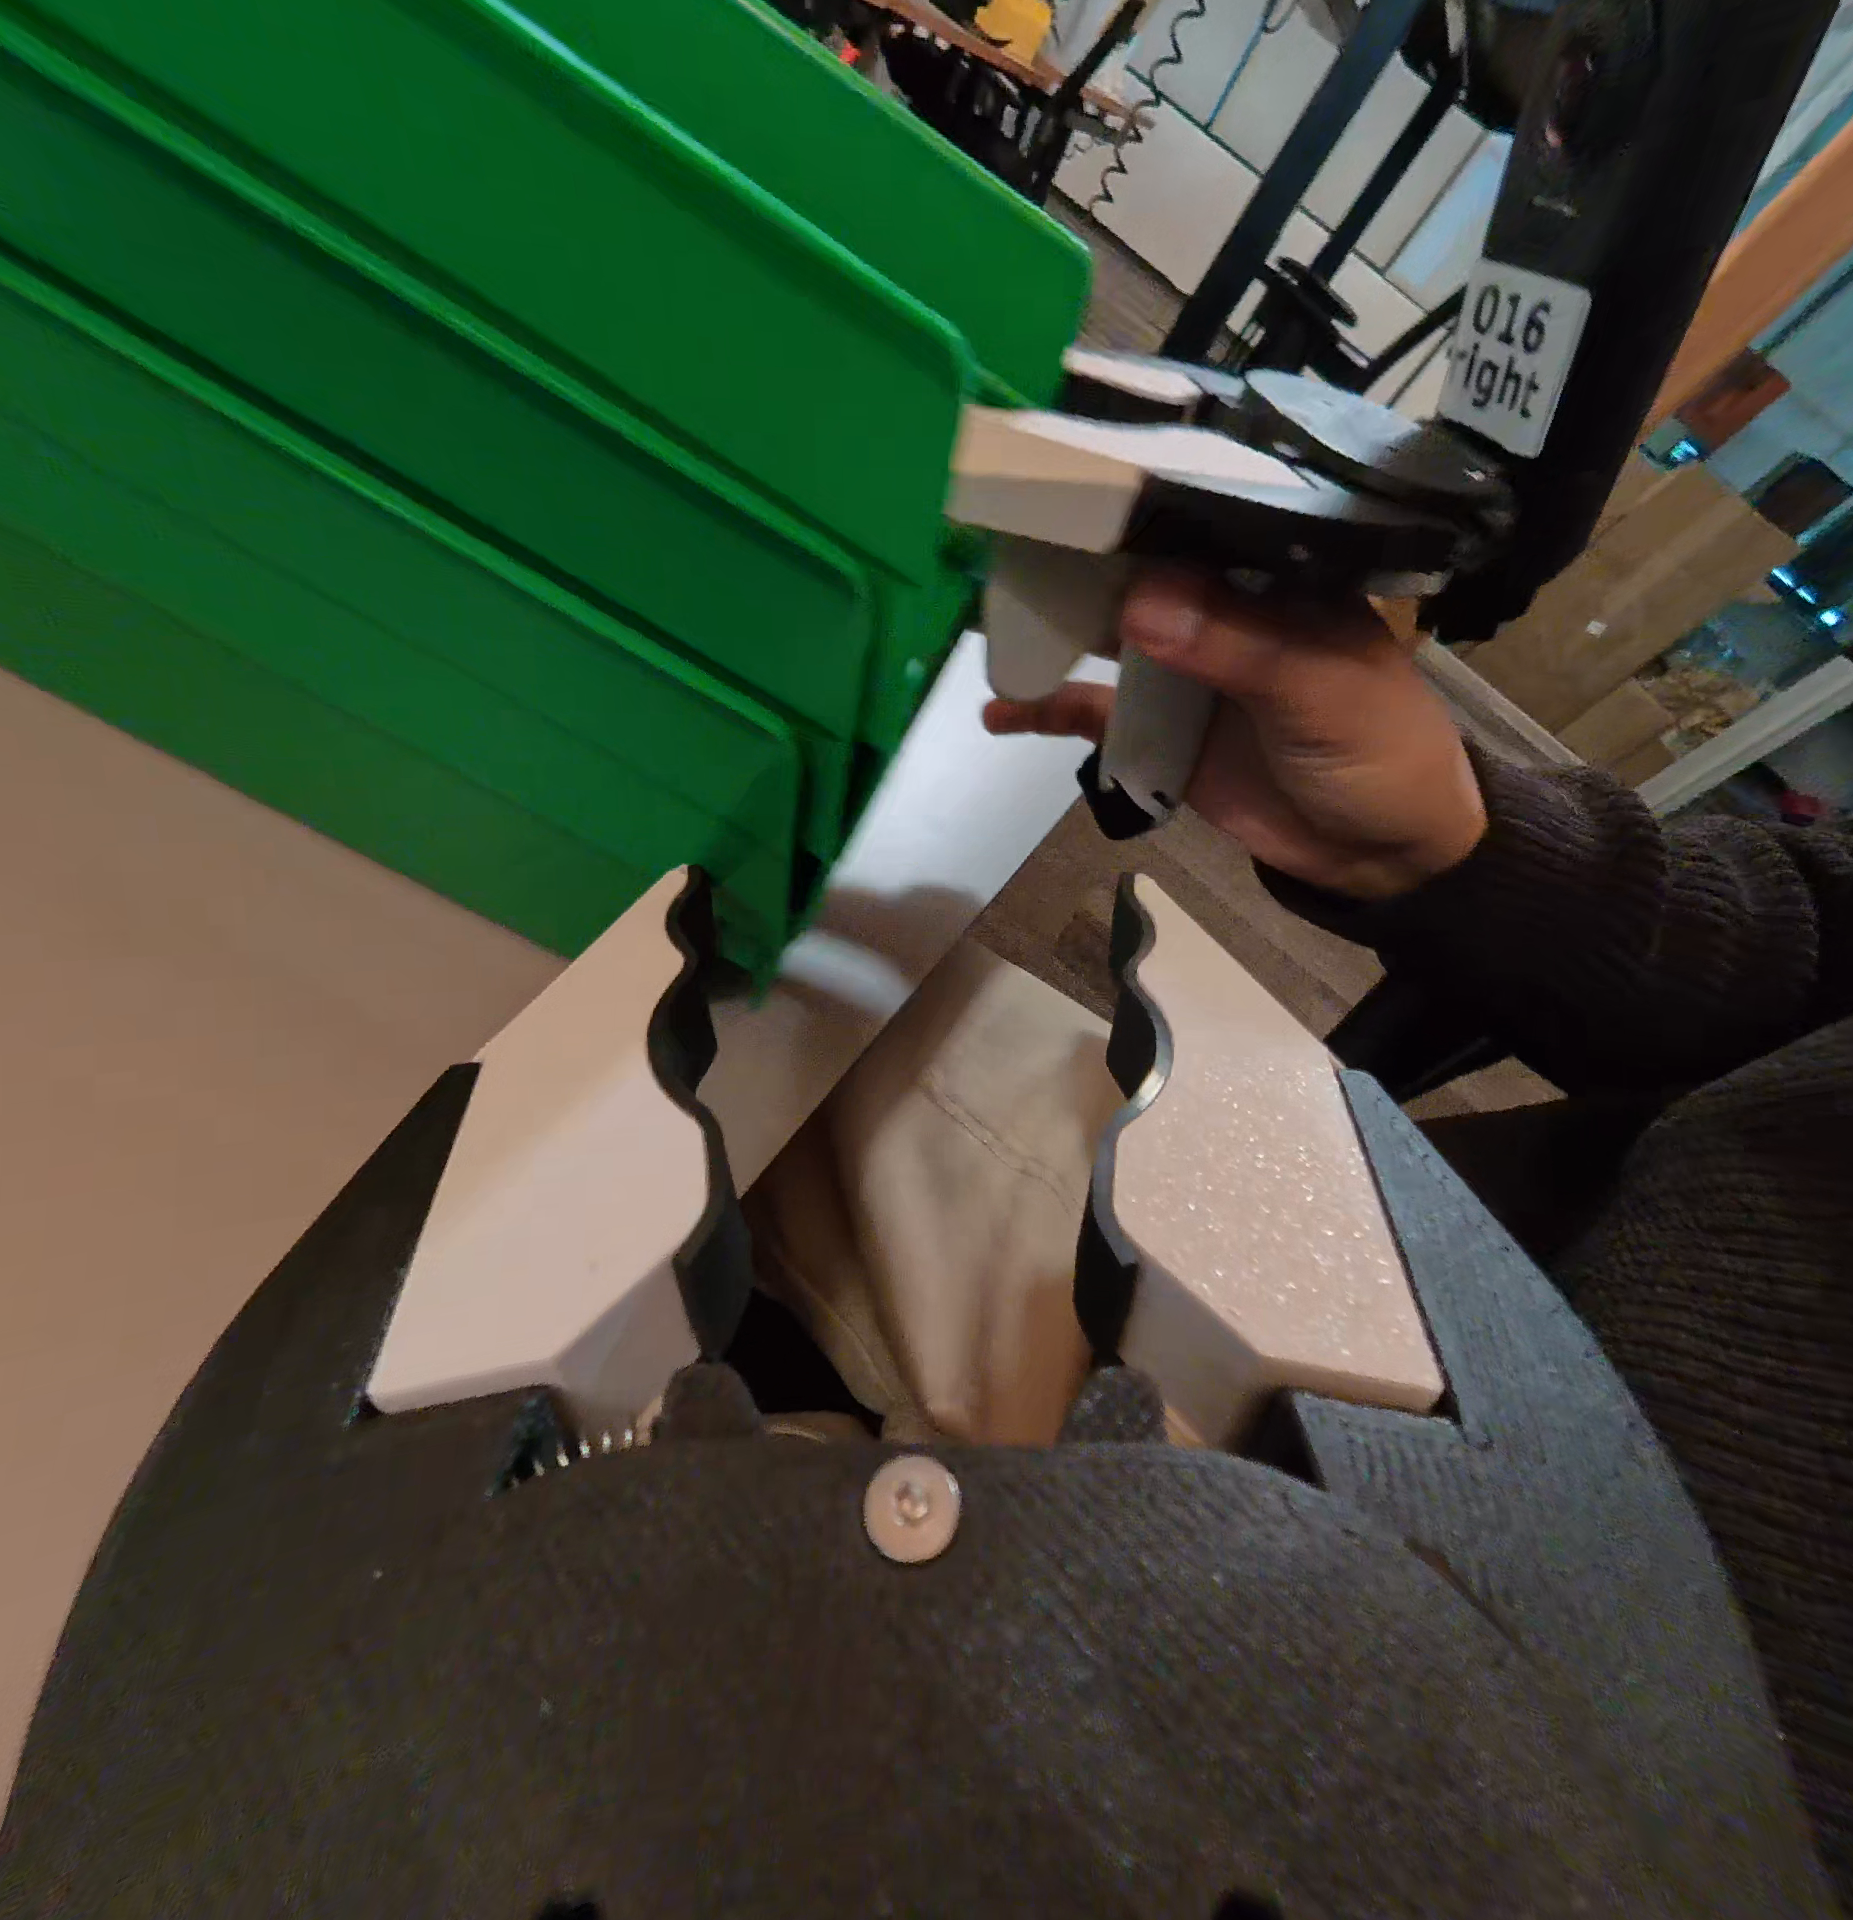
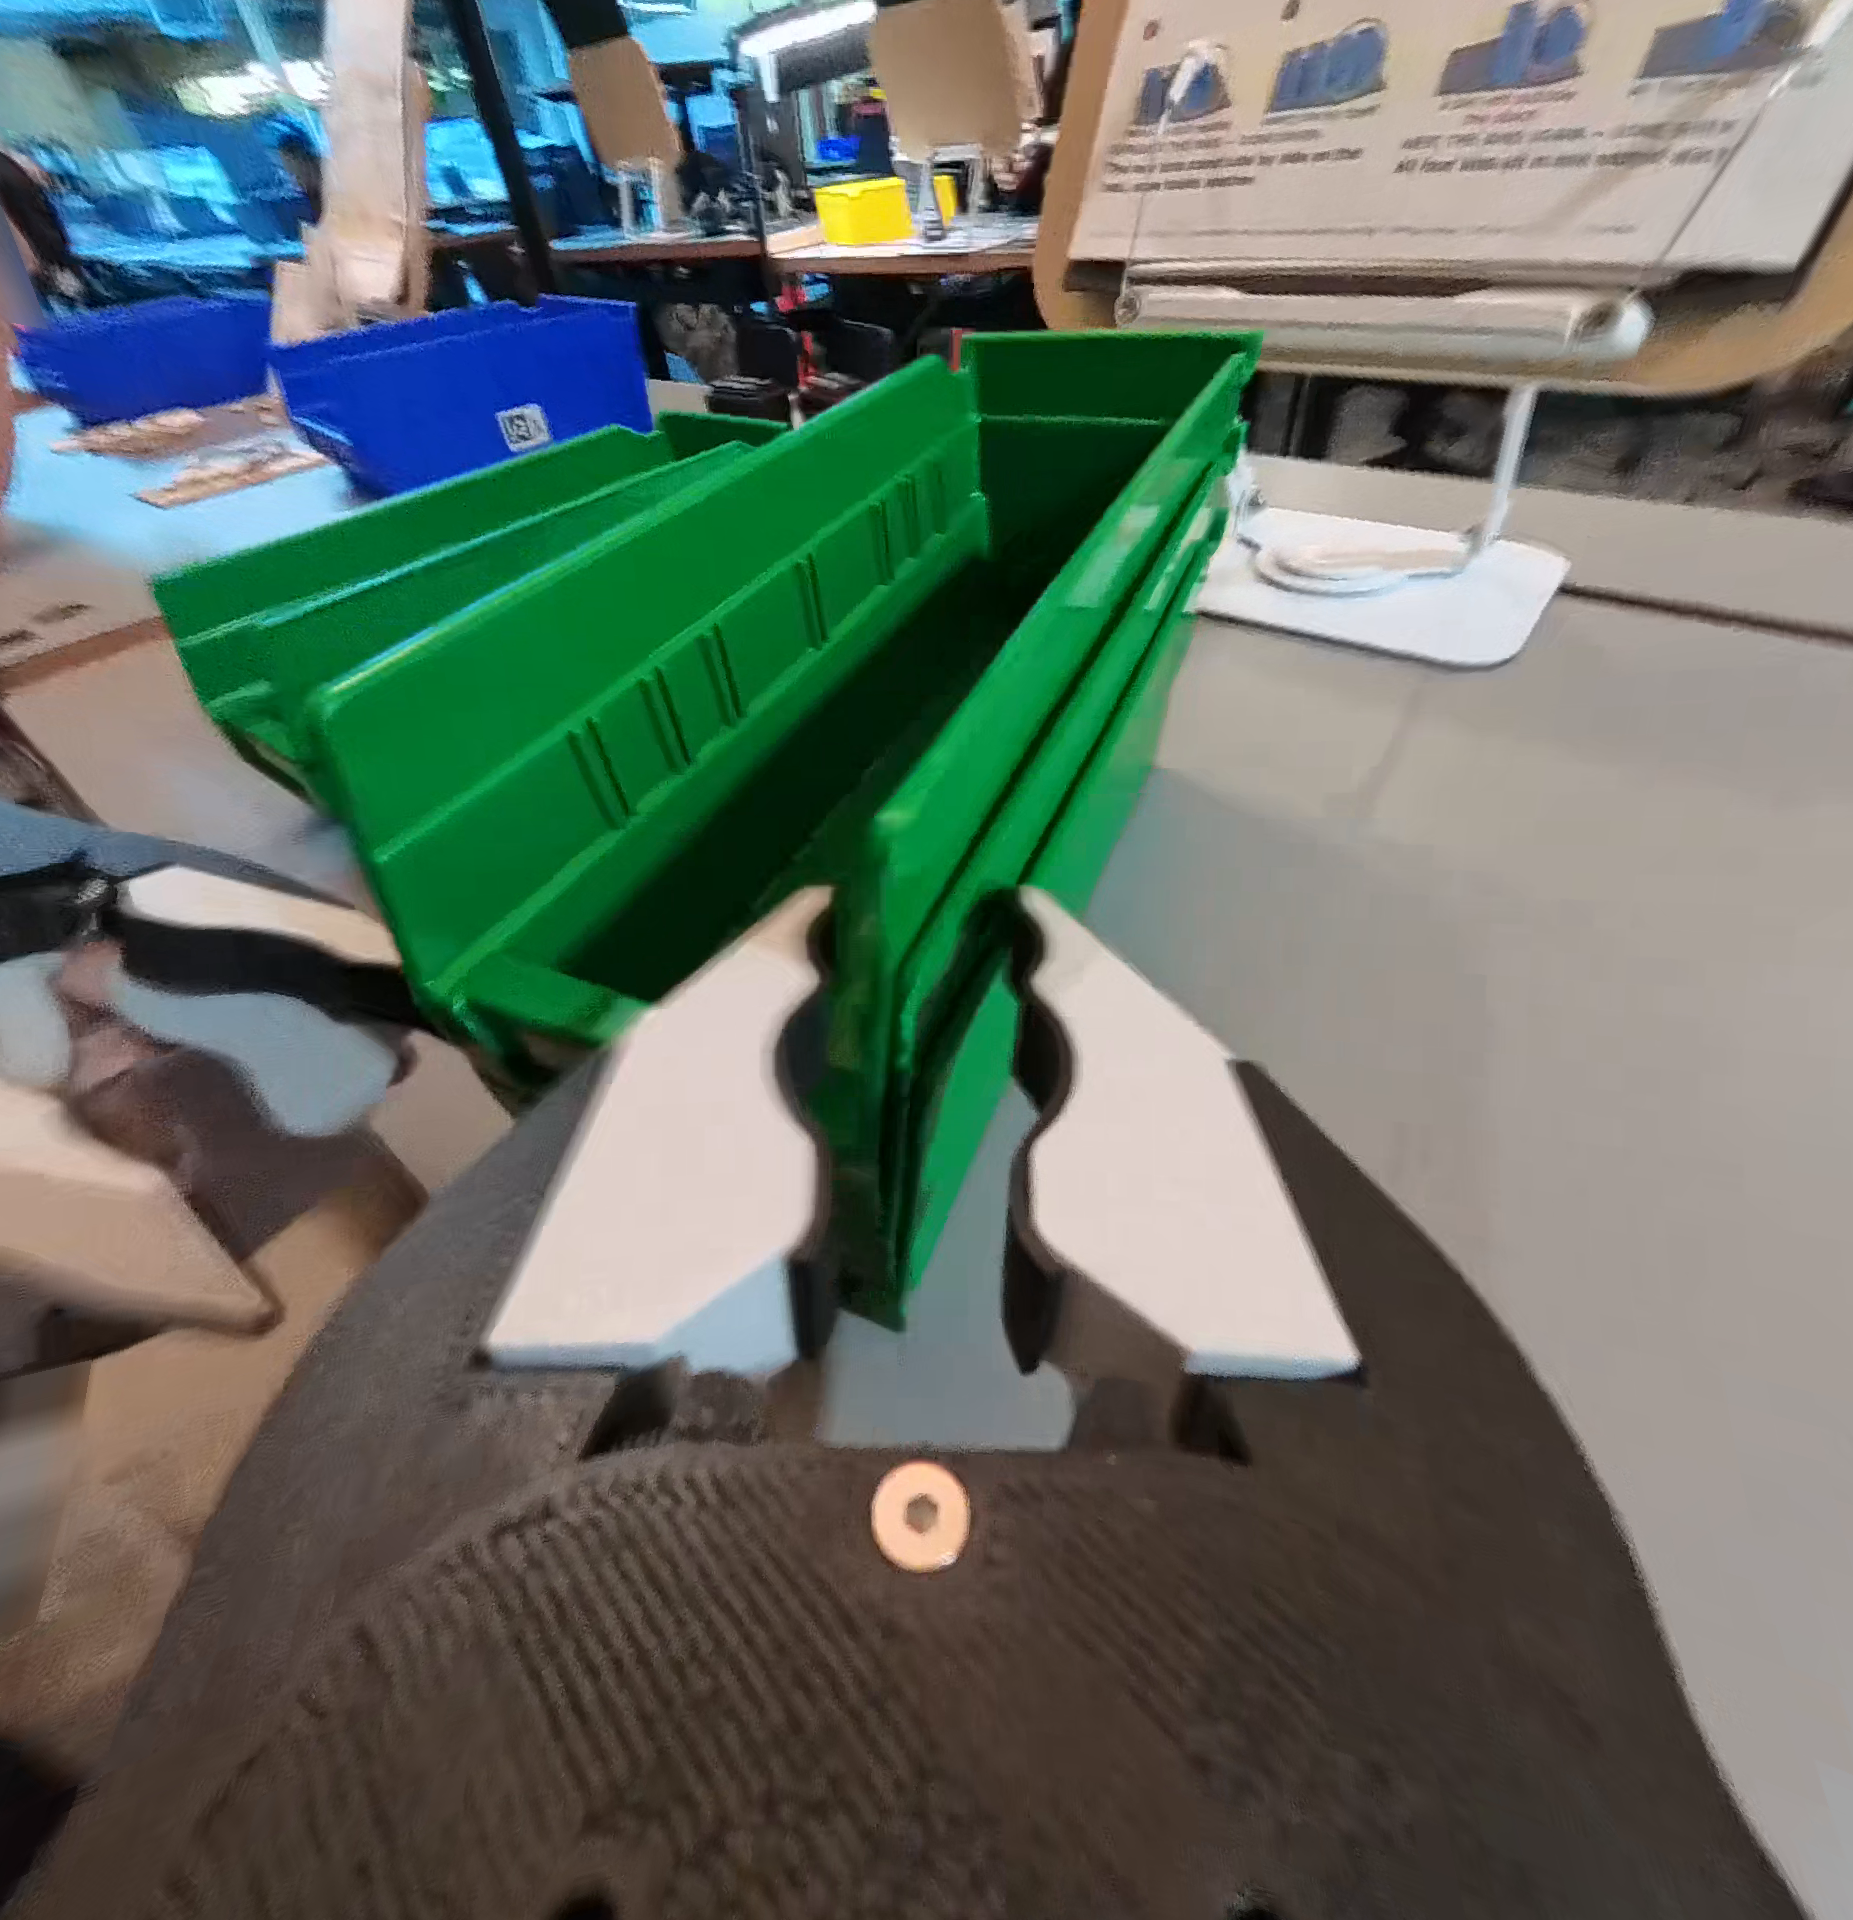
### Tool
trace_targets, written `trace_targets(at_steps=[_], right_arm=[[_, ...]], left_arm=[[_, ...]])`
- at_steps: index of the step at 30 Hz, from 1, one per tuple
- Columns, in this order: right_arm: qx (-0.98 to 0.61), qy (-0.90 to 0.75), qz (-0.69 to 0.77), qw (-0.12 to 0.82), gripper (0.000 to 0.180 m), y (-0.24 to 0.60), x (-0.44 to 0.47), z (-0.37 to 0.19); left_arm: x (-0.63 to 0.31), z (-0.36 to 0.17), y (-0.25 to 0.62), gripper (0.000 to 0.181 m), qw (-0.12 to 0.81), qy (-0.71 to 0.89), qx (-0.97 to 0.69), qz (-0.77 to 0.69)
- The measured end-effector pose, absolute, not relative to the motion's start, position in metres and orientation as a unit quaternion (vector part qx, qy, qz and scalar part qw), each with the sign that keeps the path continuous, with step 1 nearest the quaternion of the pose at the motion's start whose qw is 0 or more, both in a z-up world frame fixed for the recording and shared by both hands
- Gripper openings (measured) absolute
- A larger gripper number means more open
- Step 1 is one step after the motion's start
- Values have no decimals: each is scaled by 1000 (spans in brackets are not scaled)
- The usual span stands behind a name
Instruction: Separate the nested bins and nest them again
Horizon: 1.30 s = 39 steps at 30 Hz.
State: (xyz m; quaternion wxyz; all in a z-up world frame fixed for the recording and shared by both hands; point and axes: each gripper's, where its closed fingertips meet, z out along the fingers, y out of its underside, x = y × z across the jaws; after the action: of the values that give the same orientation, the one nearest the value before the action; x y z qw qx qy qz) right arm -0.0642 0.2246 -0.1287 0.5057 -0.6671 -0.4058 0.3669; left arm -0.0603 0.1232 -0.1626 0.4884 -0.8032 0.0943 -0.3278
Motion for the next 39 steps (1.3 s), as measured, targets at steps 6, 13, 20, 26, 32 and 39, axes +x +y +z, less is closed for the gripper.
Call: trace_targets(at_steps=[6, 13, 20, 26, 32, 39], right_arm=[[-697, -384, 315, 518, 2, 264, -54, -128], [-699, -323, 419, 481, 3, 275, -49, -117], [-668, -306, 482, 478, 4, 275, -67, -82], [-626, -305, 539, 474, 4, 259, -99, -36], [-610, -316, 558, 465, 4, 214, -167, -21], [-576, -361, 524, 514, 9, 138, -244, -9]], left_arm=[[-52, -169, 114, 77, 478, 103, -805, -336], [-74, -162, 117, 77, 506, 71, -801, -311], [-98, -157, 127, 79, 534, 31, -798, -277], [-141, -119, 139, 95, 619, -8, -764, -183], [-178, -64, 139, 126, 667, 2, -742, -69], [-271, -46, 106, 122, 654, -76, -753, 15]])
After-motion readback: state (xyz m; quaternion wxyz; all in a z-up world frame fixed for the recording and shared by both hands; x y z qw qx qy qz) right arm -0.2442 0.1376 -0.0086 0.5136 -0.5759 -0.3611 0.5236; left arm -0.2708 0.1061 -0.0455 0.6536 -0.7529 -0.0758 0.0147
